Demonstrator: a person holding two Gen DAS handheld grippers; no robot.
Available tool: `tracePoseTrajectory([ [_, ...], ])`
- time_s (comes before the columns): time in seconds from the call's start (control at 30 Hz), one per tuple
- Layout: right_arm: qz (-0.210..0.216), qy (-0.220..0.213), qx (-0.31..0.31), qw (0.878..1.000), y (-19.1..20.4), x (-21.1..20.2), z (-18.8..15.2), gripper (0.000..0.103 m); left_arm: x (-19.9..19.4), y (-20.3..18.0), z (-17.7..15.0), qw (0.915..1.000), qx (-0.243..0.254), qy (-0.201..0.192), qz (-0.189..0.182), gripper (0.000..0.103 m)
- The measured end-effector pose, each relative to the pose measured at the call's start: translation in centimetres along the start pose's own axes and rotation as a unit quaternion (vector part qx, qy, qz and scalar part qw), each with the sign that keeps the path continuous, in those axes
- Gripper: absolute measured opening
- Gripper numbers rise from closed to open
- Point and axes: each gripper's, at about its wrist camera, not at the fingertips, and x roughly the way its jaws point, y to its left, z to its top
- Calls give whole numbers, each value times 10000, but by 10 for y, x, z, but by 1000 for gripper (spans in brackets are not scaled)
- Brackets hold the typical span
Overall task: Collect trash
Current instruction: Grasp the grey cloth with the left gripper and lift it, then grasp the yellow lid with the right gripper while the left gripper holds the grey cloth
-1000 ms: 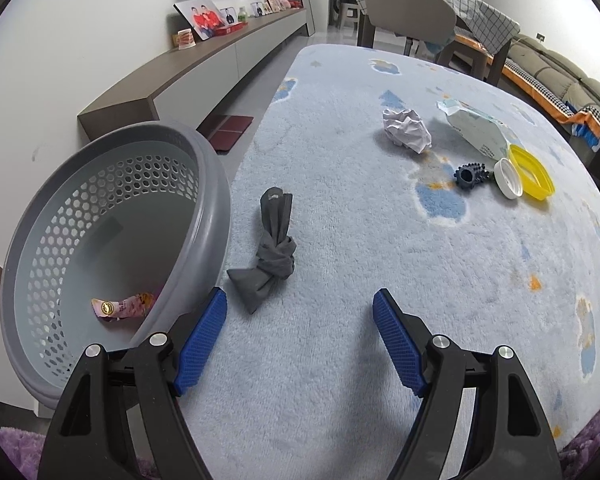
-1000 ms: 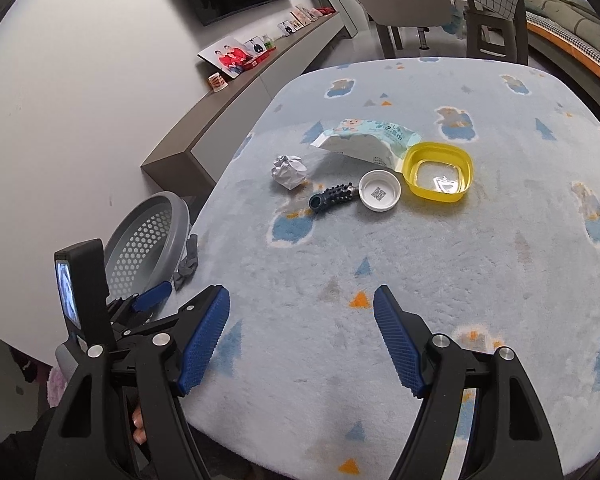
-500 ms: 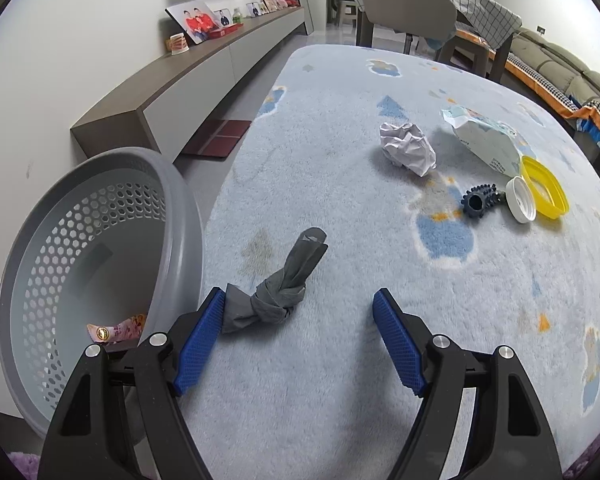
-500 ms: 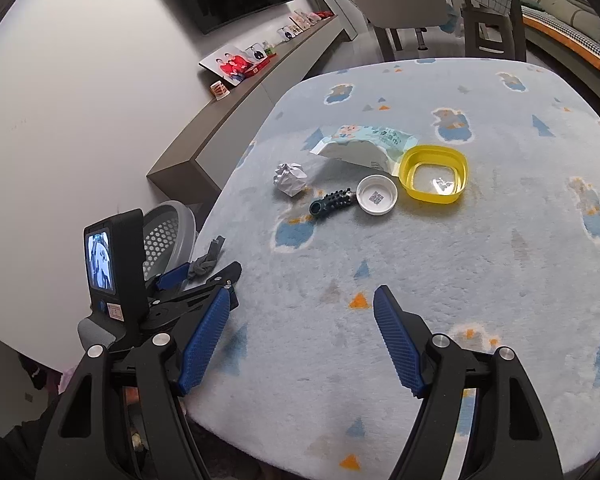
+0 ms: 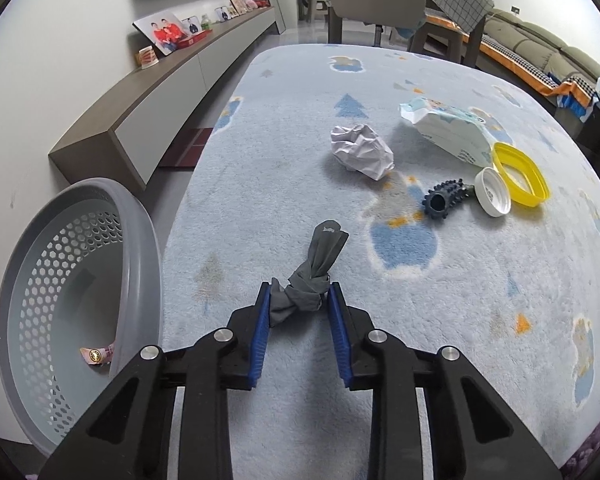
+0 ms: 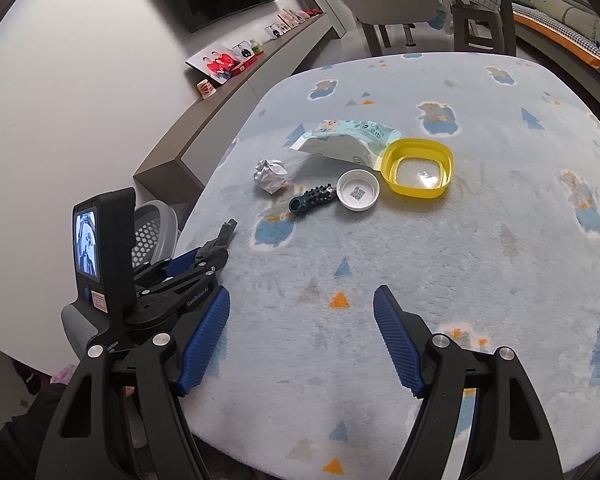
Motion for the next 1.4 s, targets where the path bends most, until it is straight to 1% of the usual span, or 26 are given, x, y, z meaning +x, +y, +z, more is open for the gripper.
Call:
tracePoseTrajectory([
  [0.17,-229,-44,137,9996,-16,2,1,71,-11,-6,-9,9999,92,-80,-35,27],
  [0.3,-404,-167,245,9987,-32,2,1,71,-27,-10,-18,9994,174,-284,-58,26],
  [0.43,-547,-137,353,9978,-48,7,4,71,-42,-14,-25,9984,265,-491,-98,26],
  [0.5,-587,-111,416,9973,-56,9,8,71,-48,-16,-29,9979,305,-557,-137,26],
  [0.7,-893,-15,420,9951,-71,19,29,71,-53,-13,-28,9975,265,-614,-221,26],
  [0.87,-1187,62,132,9928,-75,42,56,71,-55,-10,-25,9973,246,-652,-237,26],
  [0.97,-1238,195,122,9920,-81,58,66,71,-54,-9,-24,9973,232,-648,-240,26],
  [1.1,-1221,272,50,9921,-79,75,72,71,-52,-5,-24,9977,167,-619,-238,26],
  [1.2,-1335,237,-16,9908,-74,84,75,71,-51,-4,-23,9978,143,-601,-258,26],
  [1.27,-1314,277,-28,9909,-73,90,77,71,-50,-4,-23,9978,142,-590,-271,26],
  [1.4,-1413,274,-84,9895,-71,99,81,71,-49,-3,-23,9978,130,-583,-285,26],
])
